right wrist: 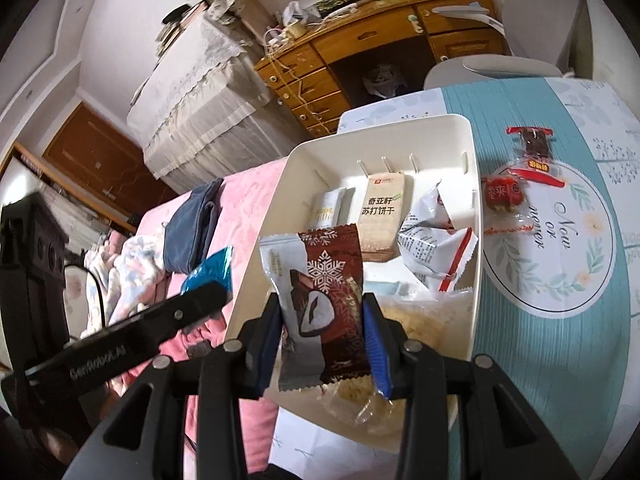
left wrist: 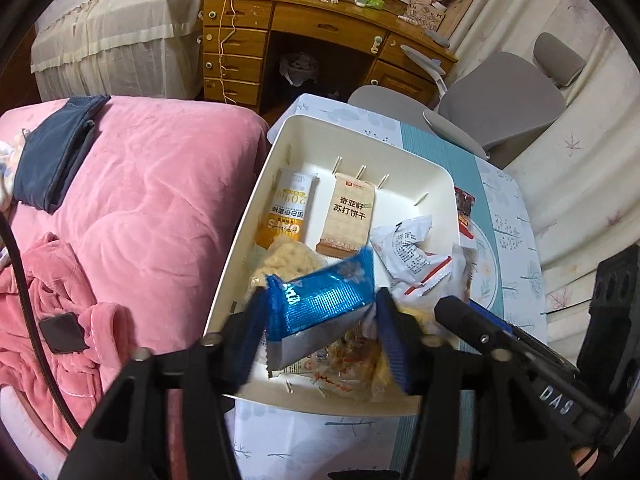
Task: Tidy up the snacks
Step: 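Lift both held packets and carry them over the white tray, then open both tools to drop the packets into the white tray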
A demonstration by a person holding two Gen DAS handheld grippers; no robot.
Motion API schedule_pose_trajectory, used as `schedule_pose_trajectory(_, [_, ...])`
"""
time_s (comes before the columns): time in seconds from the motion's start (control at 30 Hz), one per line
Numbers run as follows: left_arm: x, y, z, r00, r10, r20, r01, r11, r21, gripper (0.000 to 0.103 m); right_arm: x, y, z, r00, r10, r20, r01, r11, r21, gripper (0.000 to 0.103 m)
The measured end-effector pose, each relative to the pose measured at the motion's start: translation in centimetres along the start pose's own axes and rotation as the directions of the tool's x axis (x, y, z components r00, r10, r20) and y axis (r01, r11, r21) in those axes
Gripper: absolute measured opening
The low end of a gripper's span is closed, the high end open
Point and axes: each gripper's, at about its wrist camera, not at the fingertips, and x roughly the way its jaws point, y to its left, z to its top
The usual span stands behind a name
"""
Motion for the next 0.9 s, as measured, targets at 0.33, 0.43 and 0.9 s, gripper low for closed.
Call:
schedule_pose_trajectory(0.33, [0.9, -1.3, 0.5, 0.998, -0.039, -0.053, 0.04, 0.999, 0.012, 0.077, -1.8, -3.7, 0.4, 0.999, -0.033, 0.006, 0.032, 0.984, 0.177, 0.062])
schedule_pose_trajectory(0.43, [1.1, -2.7, 0.6, 0.996, -0.059, -0.063, 0.062, 0.998, 0.032, 0.079, -2.8, -5.1, 0.3, 0.999, -0.049, 0.007, 0.046, 0.973, 0.227, 0.068])
schedule_pose_trajectory(0.9, [0.8, -11.4, -0.4, 0.995, -0.095, -0.024, 0.097, 0.989, 0.116, 0.079, -6.3, -14.4, 3.2, 0.998, -0.062, -0.026, 0.067, 0.877, 0.476, 0.072])
